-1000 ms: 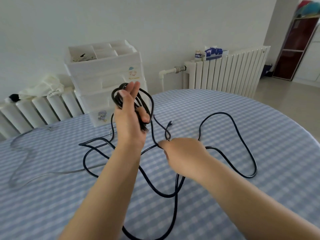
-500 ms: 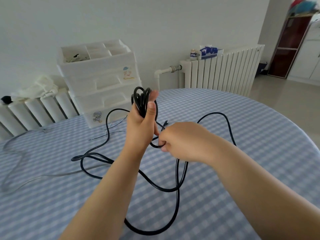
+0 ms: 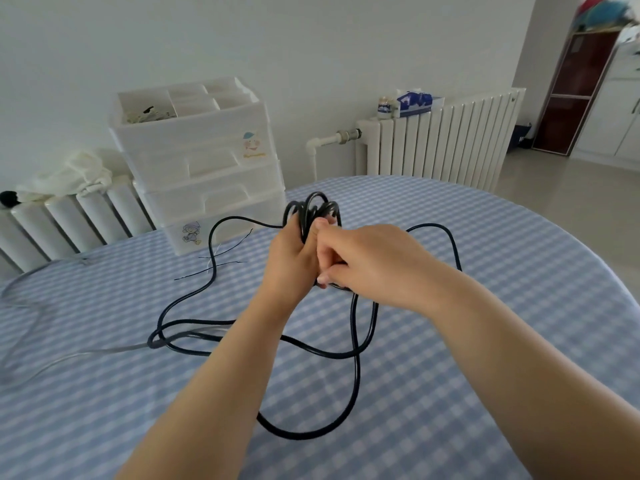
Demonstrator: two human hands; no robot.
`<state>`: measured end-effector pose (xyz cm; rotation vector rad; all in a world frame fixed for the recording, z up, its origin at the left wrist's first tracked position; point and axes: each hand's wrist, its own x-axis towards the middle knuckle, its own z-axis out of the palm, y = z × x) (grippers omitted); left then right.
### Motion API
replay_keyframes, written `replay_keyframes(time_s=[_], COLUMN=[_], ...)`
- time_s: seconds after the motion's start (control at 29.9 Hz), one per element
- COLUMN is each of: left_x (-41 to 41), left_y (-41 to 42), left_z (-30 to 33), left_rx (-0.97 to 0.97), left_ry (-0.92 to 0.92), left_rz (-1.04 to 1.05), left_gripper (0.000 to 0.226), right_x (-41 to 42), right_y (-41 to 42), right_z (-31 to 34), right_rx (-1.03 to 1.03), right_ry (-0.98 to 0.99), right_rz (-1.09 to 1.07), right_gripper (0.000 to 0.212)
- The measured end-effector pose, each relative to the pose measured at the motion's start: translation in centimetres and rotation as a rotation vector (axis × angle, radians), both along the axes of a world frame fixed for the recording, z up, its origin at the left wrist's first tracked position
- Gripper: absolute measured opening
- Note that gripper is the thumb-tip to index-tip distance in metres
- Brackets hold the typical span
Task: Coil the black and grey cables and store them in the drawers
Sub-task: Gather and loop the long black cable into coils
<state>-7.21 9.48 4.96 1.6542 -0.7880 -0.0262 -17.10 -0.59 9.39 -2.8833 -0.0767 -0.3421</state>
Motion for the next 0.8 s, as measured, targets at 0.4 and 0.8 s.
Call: replay_keyframes(time_s=[0.4,0.8], left_x=[0.3,1.4], left_y=[0.7,0.1], left_z=[0.7,0.5], left_rx=[0.391,0.018], left_ry=[0.226,0.191], left_rz=[-0.51,0.091], left_gripper=[0.046,0.024], right_x=[1.1,-0.2], right_y=[-2.4,-4.1], right_z=[-1.2,-3.7], right_rx=[0.055,0.118], right_ry=[-0.085,0.244], right_rz=[-0.074,-0.296], right_gripper=[0.028,0.059])
